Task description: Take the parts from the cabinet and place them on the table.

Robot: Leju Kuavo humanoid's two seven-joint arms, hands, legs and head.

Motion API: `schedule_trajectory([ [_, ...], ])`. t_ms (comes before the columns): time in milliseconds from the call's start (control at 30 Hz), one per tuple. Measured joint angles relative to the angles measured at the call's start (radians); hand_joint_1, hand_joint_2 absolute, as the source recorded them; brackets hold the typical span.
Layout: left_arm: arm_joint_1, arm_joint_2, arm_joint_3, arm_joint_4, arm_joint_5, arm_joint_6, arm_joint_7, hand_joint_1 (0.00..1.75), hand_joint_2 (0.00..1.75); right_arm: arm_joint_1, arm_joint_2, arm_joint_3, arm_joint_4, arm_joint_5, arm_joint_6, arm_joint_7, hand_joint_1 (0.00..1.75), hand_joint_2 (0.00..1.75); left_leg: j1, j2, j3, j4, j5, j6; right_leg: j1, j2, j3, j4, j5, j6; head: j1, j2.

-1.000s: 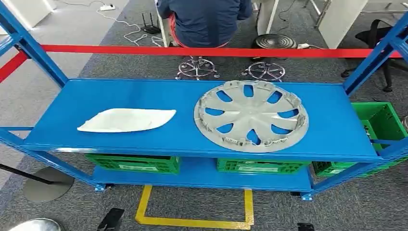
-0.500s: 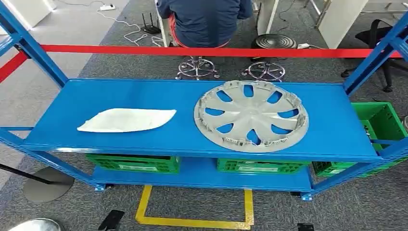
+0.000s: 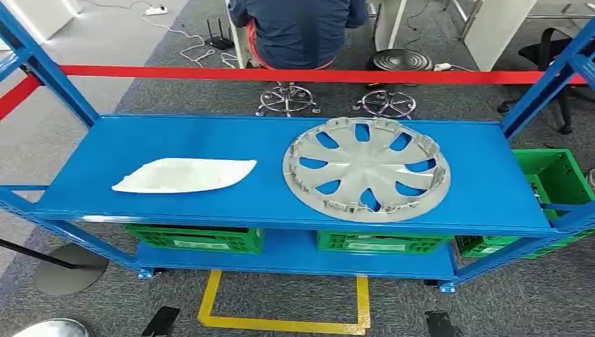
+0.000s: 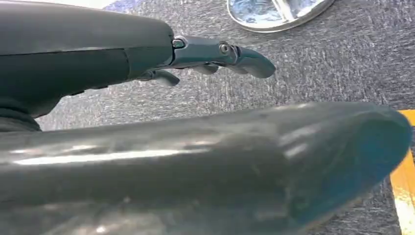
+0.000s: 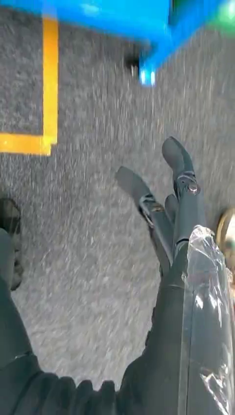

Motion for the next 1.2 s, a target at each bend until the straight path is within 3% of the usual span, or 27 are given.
schedule_trajectory([
  [233,0.001,0.0,0.004,0.0,-0.008,-0.004,0.0,0.0,0.0,-0.043,0.038,0.117,-0.057,0.196,0.044,-0.057,0.0,1.75,0.0,0.0,0.0,0.0,0.001,0.0,0.0,0.0,0.0,0.0,0.0,0.0,0.0,0.0],
  [433,0.0,-0.003,0.004,0.0,-0.027,-0.016,0.014,0.0,0.0,-0.053,0.064,0.221,-0.134,0.268,0.111,-0.033,0.0,1.75,0.0,0.0,0.0,0.0,0.001,-0.001,0.0,0.0,0.0,0.0,0.0,0.0,0.0,0.0],
  [467,0.0,-0.005,0.004,0.0,-0.031,-0.017,0.018,0.0,0.0,-0.054,0.066,0.232,-0.146,0.273,0.128,-0.018,0.0,0.0,0.0,0.0,0.0,0.0,0.001,-0.001,0.0,0.0,0.0,0.0,0.0,0.0,0.0,0.0],
  [800,-0.006,-0.006,0.004,0.0,-0.06,-0.03,0.036,0.0,0.0,-0.077,0.058,0.353,-0.388,0.339,0.223,0.04,0.0,0.0,0.0,0.0,0.0,0.0,0.002,0.0,0.0,0.0,-0.001,0.0,0.0,0.0,0.0,0.0],
  [1200,-0.015,-0.007,0.004,0.0,-0.067,-0.032,0.036,0.0,0.0,-0.076,0.042,0.406,-0.469,0.348,0.25,0.064,0.0,0.0,0.0,0.0,-0.001,0.0,0.002,0.0,0.0,0.0,-0.002,0.0,0.0,0.0,0.0,0.0],
])
